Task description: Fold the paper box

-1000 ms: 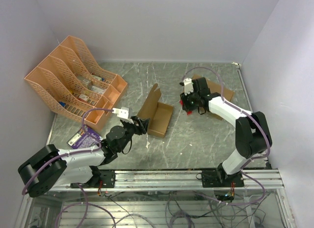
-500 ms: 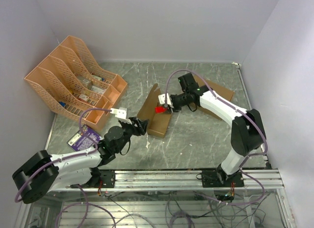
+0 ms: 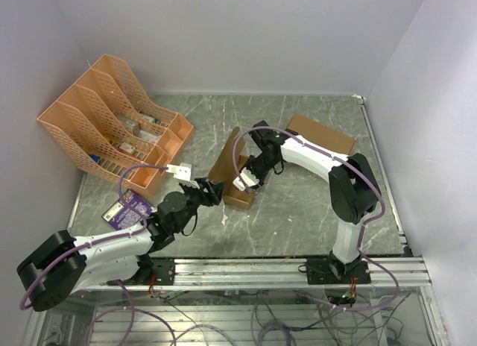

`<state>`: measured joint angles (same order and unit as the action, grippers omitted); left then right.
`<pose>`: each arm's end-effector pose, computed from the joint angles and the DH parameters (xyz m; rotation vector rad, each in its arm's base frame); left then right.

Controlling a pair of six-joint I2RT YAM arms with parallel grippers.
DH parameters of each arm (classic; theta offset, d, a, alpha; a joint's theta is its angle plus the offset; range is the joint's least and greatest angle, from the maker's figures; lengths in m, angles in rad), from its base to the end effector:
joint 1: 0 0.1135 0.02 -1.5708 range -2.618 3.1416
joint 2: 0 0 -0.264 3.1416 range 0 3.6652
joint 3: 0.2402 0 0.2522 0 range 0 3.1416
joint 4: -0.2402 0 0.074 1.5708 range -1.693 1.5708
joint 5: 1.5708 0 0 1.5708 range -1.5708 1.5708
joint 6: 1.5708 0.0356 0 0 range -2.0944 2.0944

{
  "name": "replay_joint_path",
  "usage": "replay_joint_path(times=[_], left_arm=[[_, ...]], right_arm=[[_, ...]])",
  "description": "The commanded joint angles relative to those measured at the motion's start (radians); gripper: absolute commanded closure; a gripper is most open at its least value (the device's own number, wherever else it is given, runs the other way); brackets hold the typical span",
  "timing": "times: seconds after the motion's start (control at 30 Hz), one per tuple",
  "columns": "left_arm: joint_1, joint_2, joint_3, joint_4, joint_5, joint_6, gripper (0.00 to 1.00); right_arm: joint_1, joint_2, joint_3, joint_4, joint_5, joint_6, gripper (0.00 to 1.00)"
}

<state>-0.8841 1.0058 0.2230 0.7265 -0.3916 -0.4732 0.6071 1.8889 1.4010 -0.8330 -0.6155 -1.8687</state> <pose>0.1382 -0.1471 0.2002 0.0337 1.6719 -0.7215 0.2943 0.2294 0.2026 -2.4377 0.7354 0.4646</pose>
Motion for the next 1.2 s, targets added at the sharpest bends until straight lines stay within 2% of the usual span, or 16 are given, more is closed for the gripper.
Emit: replay_joint_path(times=[0.0,0.4,0.57,0.87,1.17], left_arm=[[0.005,-0.009,-0.002,0.012,-0.021,-0.01,0.3],[0.004,-0.024,-0.008,0.009,-0.024,-0.015,0.3],[0.005,-0.028,-0.009,0.008,-0.026,-0.014,0.3],[0.005,-0.031,-0.011,0.011,-0.023,-0.016,0.3],[0.006,-0.056,-0.002,-0.015,-0.019,-0.012,0.3]], right_arm=[[0.033,0.03,0.033,-0.038,0.097,-0.091,0.98],[0.063,0.125,0.111,-0.103,0.198,-0.134,0.87],[0.069,0.164,0.142,-0.126,0.198,-0.129,0.76],[0.072,0.172,0.147,-0.126,0.192,-0.126,0.67],[0.072,0.162,0.161,-0.137,0.184,-0.127,0.53]])
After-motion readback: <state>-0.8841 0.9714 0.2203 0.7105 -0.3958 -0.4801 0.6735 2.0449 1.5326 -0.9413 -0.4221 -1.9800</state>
